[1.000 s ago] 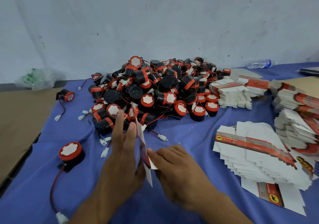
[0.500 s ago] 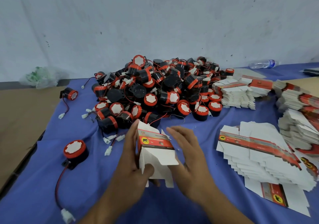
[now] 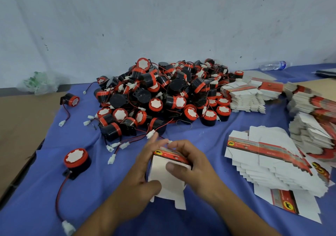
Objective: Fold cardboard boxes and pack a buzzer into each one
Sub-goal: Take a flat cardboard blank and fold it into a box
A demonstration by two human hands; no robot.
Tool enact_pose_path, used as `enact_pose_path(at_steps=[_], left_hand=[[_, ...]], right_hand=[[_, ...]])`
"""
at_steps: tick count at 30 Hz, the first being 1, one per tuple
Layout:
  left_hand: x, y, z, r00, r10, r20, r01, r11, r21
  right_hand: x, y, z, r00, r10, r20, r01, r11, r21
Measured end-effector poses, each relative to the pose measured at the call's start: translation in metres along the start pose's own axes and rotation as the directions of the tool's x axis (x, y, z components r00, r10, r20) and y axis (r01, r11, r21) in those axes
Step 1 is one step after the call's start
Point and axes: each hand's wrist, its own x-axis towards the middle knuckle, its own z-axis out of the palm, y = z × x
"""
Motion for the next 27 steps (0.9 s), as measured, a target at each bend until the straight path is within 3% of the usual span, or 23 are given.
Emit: enact_pose_path(at_steps=[4, 7, 10, 14, 17, 20, 24, 27], left_hand=[[-0.002, 0.004, 0.000, 0.996, 0.068, 0.060, -0.073, 0.993, 0.094], [-0.001, 0.007, 0.002, 0.997, 0.061, -0.046, -0.055, 0.989, 0.138], [0.003, 0.007, 0.002, 0.994, 0.018, -0.112, -0.011, 0.998, 0.062], [0.005, 0.002, -0.003, 0.981, -0.041, -0.192, 0.032, 0.998, -0.053], [0.010, -0.002, -0.005, 0.955, -0.116, -0.275, 0.085, 0.989, -0.122], [0.011, -0.003, -0.007, 0.933, -0.191, -0.305, 0.137, 0.972, -0.188], [0.010, -0.001, -0.002, 0.944, -0.212, -0.254, 0.157, 0.963, -0.218], [0.017, 0.006, 0.007, 0.968, -0.150, -0.201, 0.111, 0.975, -0.194]], right_hand=[[0.008, 0.000, -0.003, 0.984, 0.115, -0.136, -0.093, 0.984, 0.154], [0.010, 0.005, -0.003, 0.981, 0.133, -0.143, -0.111, 0.982, 0.153], [0.007, 0.003, 0.003, 0.986, 0.153, -0.066, -0.141, 0.978, 0.152], [0.004, -0.003, 0.000, 0.974, 0.179, 0.137, -0.209, 0.947, 0.244], [0.001, -0.004, 0.000, 0.964, 0.112, 0.241, -0.190, 0.923, 0.334], [0.000, -0.004, 0.003, 0.956, 0.083, 0.282, -0.167, 0.942, 0.291], [0.003, 0.000, 0.000, 0.974, 0.075, 0.214, -0.116, 0.976, 0.186], [0.006, 0.001, 0.002, 0.992, 0.088, 0.085, -0.108, 0.957, 0.268]])
